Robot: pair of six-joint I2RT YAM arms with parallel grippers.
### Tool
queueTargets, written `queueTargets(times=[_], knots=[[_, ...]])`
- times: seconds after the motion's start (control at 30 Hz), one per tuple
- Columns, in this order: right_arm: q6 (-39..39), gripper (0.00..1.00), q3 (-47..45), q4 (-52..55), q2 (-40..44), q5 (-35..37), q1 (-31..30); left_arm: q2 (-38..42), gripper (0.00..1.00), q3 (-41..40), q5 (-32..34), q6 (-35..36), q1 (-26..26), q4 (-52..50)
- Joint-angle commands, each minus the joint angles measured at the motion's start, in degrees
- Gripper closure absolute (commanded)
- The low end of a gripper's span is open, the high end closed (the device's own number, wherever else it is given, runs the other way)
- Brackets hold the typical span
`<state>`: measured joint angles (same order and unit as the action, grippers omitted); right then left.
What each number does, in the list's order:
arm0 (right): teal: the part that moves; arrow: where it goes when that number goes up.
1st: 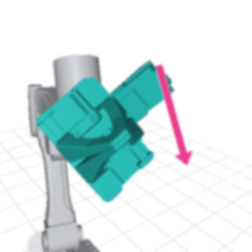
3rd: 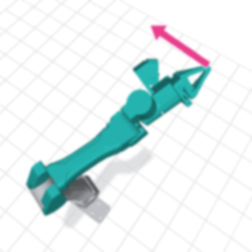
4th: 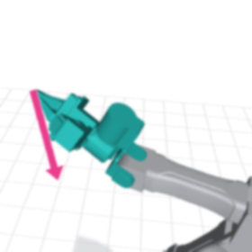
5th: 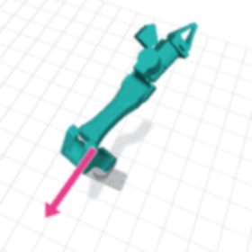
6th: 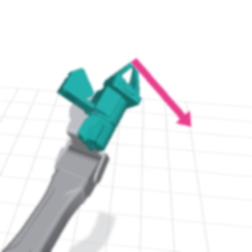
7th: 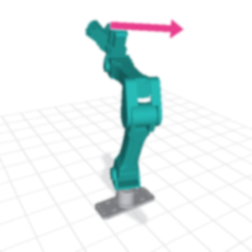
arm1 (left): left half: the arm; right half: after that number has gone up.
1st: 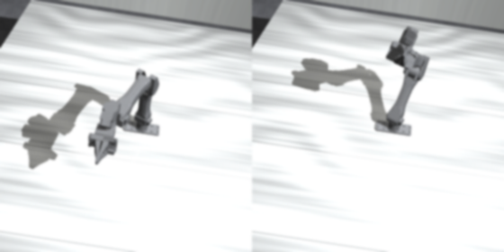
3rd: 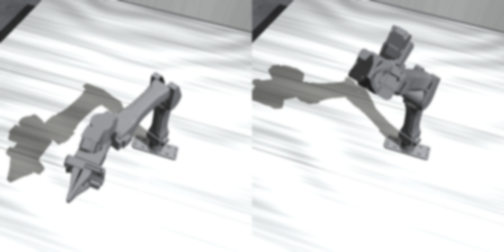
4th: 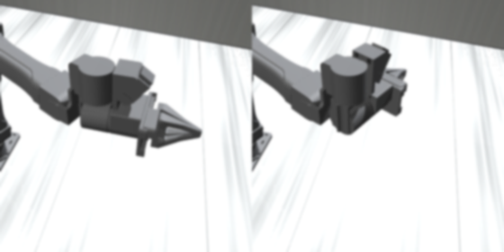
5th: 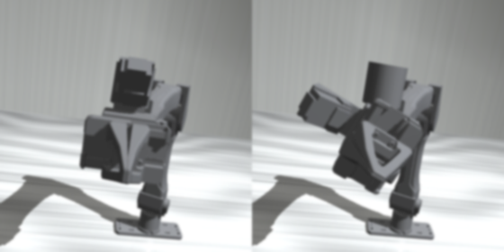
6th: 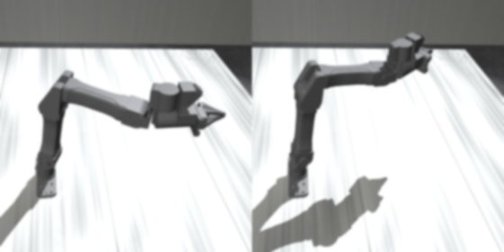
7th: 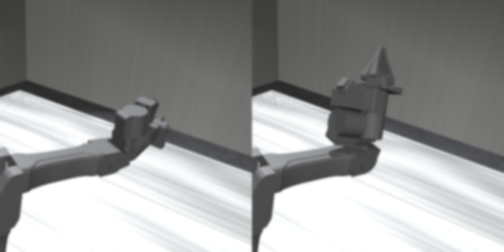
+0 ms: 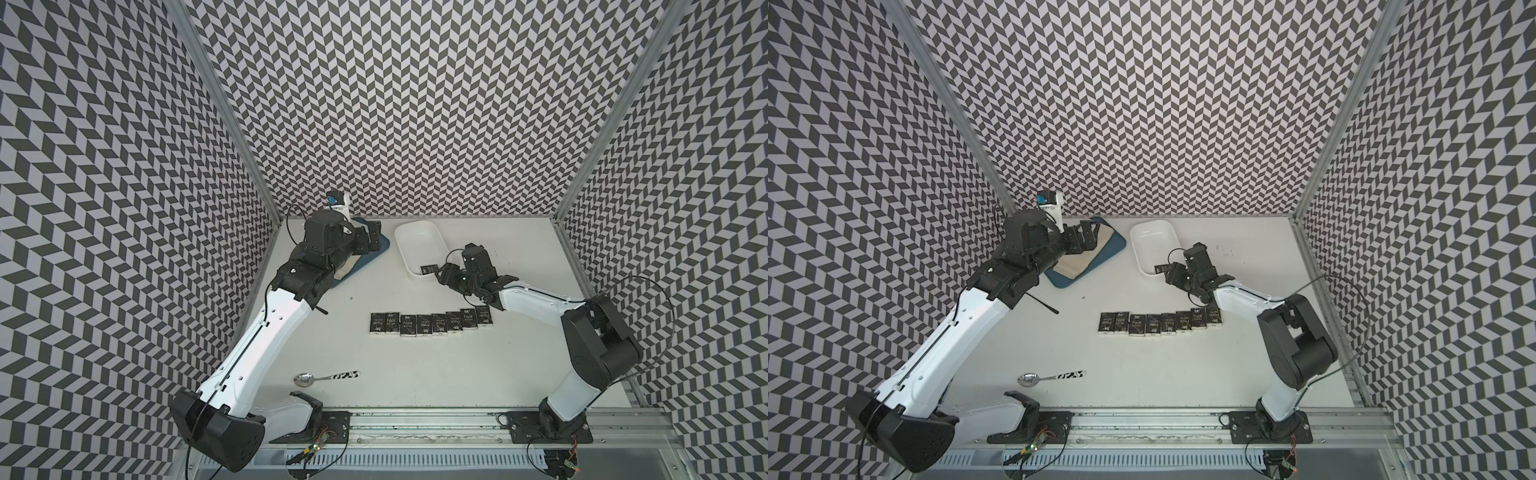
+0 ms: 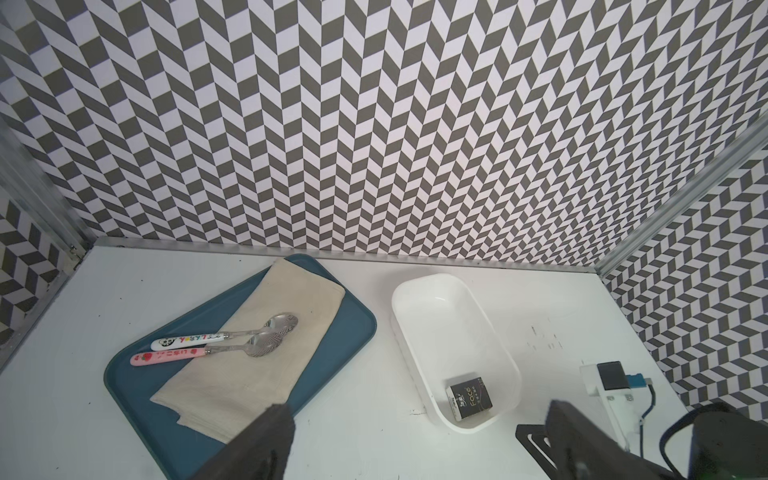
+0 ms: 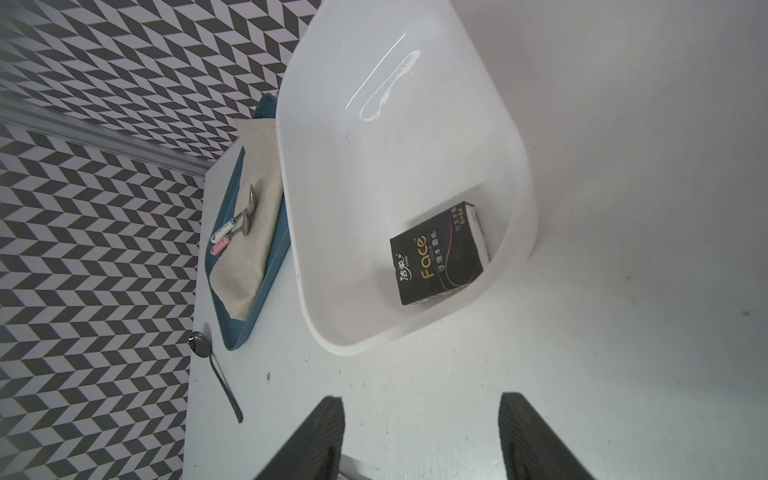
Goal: Take the pocket tissues out of the storage box
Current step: Adjust the storage box at the center of the board.
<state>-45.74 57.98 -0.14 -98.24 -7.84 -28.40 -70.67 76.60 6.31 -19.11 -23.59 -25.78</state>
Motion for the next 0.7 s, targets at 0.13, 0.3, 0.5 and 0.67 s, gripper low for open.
queueTargets(times=[0.13,0.3,0.5,0.67], knots=[[-5.72,0.39,4.91,-4.96,-6.16,-0.43,-0.43,1.51,0.01,-0.13,0.46,0.64,-0.22,0.31],[-5.95,0.45,7.1,-4.25,-8.37,0.57,-0.26,1.45,0.01,-0.45,0.55,0.66,-0.22,0.12],[-3.56,0.59,8.88,-2.08,-9.84,0.9,1.53,1.99,0.01,-0.38,1.08,0.66,-0.2,0.2],[-0.95,0.72,9.61,-0.65,-10.4,0.38,3.67,2.13,0.01,-0.3,1.16,0.52,-0.22,0.05]])
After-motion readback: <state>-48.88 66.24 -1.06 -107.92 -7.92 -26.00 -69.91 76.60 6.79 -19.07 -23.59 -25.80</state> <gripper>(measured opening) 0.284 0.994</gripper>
